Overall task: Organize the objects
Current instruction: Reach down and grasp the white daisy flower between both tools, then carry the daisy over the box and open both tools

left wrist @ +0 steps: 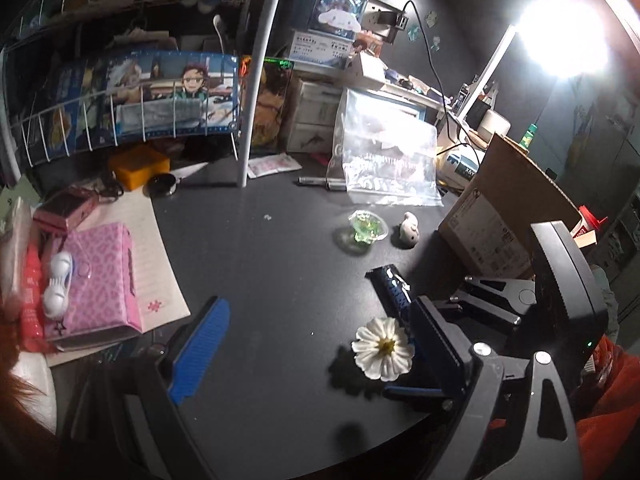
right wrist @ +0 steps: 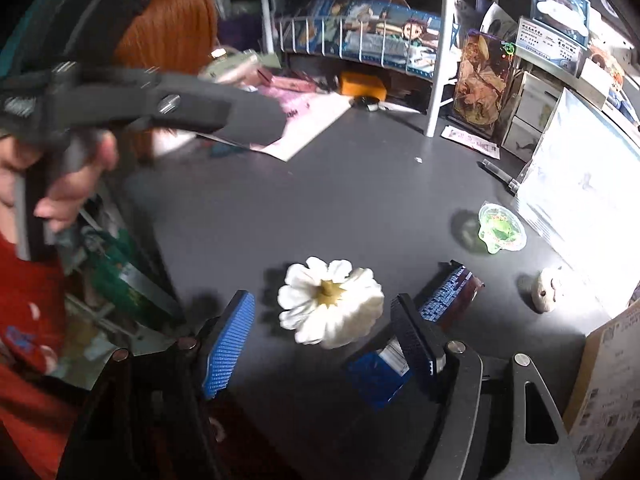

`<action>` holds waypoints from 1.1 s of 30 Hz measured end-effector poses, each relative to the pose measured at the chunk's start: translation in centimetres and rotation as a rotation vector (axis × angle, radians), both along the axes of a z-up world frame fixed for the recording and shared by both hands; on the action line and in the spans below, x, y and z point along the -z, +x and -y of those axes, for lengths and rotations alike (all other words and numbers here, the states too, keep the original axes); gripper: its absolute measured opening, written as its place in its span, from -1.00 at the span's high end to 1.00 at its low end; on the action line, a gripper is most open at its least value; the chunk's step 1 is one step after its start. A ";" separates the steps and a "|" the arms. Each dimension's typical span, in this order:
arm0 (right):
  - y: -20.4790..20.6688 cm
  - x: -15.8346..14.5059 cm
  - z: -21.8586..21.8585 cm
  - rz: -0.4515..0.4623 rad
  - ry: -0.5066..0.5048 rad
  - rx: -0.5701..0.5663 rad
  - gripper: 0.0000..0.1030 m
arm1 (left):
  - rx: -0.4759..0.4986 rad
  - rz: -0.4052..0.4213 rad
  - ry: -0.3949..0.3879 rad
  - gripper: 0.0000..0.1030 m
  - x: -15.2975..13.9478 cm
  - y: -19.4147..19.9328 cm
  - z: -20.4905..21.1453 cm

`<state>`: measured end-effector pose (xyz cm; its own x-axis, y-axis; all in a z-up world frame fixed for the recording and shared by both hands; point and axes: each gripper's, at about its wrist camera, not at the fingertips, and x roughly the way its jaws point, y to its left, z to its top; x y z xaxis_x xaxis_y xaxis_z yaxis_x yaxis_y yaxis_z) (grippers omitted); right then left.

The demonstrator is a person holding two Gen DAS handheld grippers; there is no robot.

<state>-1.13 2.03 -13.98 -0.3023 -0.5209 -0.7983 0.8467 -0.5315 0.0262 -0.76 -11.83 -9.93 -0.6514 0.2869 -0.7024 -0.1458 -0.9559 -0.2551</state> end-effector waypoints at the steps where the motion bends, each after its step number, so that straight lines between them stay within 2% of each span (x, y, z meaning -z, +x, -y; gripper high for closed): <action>1: -0.2 0.3 0.1 -0.003 0.008 -0.002 -0.24 | -0.002 0.009 -0.002 -0.75 0.4 0.1 0.1; 5: -0.6 0.9 0.4 -0.003 0.040 -0.003 -0.09 | 0.001 0.030 0.008 -0.75 1.2 0.3 0.3; 10: -0.8 1.6 0.8 -0.016 0.073 -0.012 0.24 | 0.017 0.045 0.009 -0.75 1.4 0.3 0.0; 12: -0.8 1.7 0.8 -0.011 0.072 -0.015 0.43 | 0.028 0.049 0.013 -0.75 1.4 0.2 -0.3; 16: -0.9 1.0 0.5 -0.010 0.040 -0.011 0.44 | 0.073 0.054 0.030 -0.75 1.1 0.1 -1.1; 22: -0.8 -2.0 -0.5 -0.016 -0.046 -0.011 0.45 | 0.159 0.047 0.095 -0.70 -0.1 0.0 -2.6; 27: -0.4 -5.7 -1.6 -0.059 -0.118 -0.012 0.45 | 0.221 0.002 0.140 -0.26 -3.1 -0.3 -4.1; 30: 0.2 -8.1 -2.4 -0.111 -0.144 -0.016 0.45 | 0.246 -0.033 0.136 -0.02 -5.2 -0.6 -5.2; 33: 0.7 -10.4 -3.6 -0.162 -0.168 0.001 0.45 | 0.281 -0.073 0.107 0.14 -7.5 -0.9 -6.8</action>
<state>-0.48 5.66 -3.55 -0.4201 -0.6422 -0.6411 0.8466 -0.5318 -0.0220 -1.70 -5.03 -2.43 -0.5837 0.5325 -0.6130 -0.4218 -0.8439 -0.3314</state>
